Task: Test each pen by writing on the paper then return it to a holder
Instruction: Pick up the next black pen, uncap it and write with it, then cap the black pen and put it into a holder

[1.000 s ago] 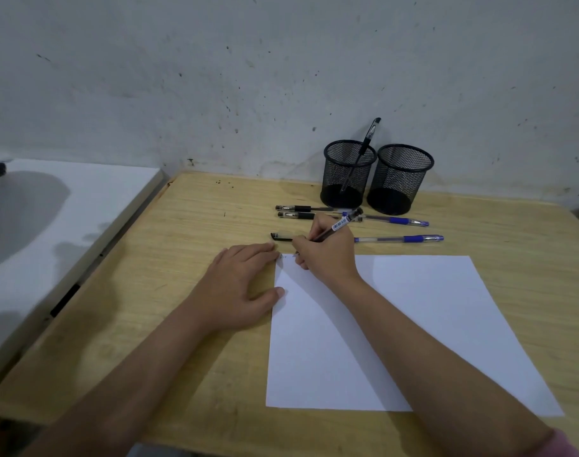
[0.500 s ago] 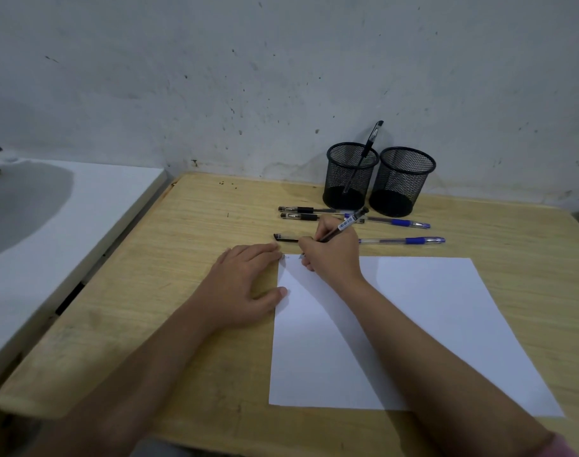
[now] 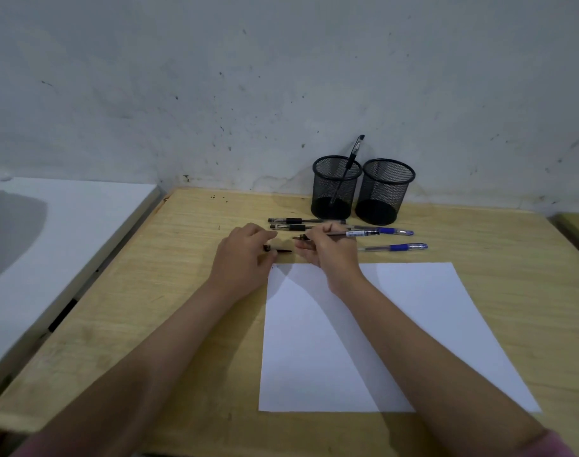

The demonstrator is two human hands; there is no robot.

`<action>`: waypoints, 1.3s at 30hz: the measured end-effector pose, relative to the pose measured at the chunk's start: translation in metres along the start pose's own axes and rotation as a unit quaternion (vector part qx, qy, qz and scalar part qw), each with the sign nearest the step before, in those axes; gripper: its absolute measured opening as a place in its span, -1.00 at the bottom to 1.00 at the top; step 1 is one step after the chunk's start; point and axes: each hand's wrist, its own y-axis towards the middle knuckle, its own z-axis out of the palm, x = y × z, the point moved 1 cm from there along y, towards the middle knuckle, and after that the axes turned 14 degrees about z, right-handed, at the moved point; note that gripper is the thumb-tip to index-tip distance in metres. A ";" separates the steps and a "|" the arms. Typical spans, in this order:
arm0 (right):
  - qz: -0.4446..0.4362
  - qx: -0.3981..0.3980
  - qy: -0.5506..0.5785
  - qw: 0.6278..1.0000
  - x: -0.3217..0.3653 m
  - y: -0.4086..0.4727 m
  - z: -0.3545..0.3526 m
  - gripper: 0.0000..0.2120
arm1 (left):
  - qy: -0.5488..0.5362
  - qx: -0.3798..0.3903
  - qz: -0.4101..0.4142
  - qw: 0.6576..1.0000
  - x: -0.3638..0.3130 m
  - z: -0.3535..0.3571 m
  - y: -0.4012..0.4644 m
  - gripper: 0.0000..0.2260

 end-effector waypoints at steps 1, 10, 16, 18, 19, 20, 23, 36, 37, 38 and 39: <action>-0.013 0.004 -0.015 1.000 0.002 -0.001 -0.002 -0.91 | 0.001 0.007 -0.007 1.000 0.001 0.003 0.004 -0.73; -0.087 -0.011 -0.131 0.987 0.022 -0.017 -0.025 -0.94 | -0.161 -0.062 -0.096 0.980 -0.007 -0.001 0.015 -0.89; -0.119 0.004 -0.157 0.980 0.030 -0.034 -0.031 -0.95 | -0.261 -0.108 -0.081 0.956 -0.034 -0.016 0.018 -0.87; -0.131 0.012 -0.167 0.977 0.032 -0.040 -0.032 -0.94 | -0.272 -0.111 -0.067 0.954 -0.044 -0.021 0.018 -0.87; -0.136 0.017 -0.171 0.976 0.034 -0.044 -0.033 -0.93 | -0.275 -0.109 -0.059 0.953 -0.050 -0.023 0.018 -0.88; -0.142 0.023 -0.173 0.974 0.035 -0.048 -0.033 -0.93 | -0.275 -0.105 -0.050 0.954 -0.054 -0.025 0.017 -0.88; -0.154 0.044 -0.164 0.973 0.040 -0.057 -0.038 -0.92 | -0.284 -0.105 -0.035 0.952 -0.067 -0.032 0.015 -0.86; -0.067 0.026 -0.148 0.986 0.040 -0.093 -0.043 -0.85 | -0.307 -0.122 -0.025 0.944 -0.102 -0.049 0.017 -0.87; -0.048 0.006 -0.184 0.982 0.041 -0.096 -0.045 -0.78 | -0.303 -0.120 -0.032 0.945 -0.102 -0.047 0.019 -0.88; -0.076 -0.016 -0.222 0.972 0.043 -0.099 -0.047 -0.75 | -0.300 -0.119 -0.039 0.946 -0.102 -0.046 0.021 -0.89; -0.138 -0.040 -0.256 0.956 0.048 -0.102 -0.051 -0.76 | -0.299 -0.118 -0.047 0.946 -0.100 -0.045 0.023 -0.89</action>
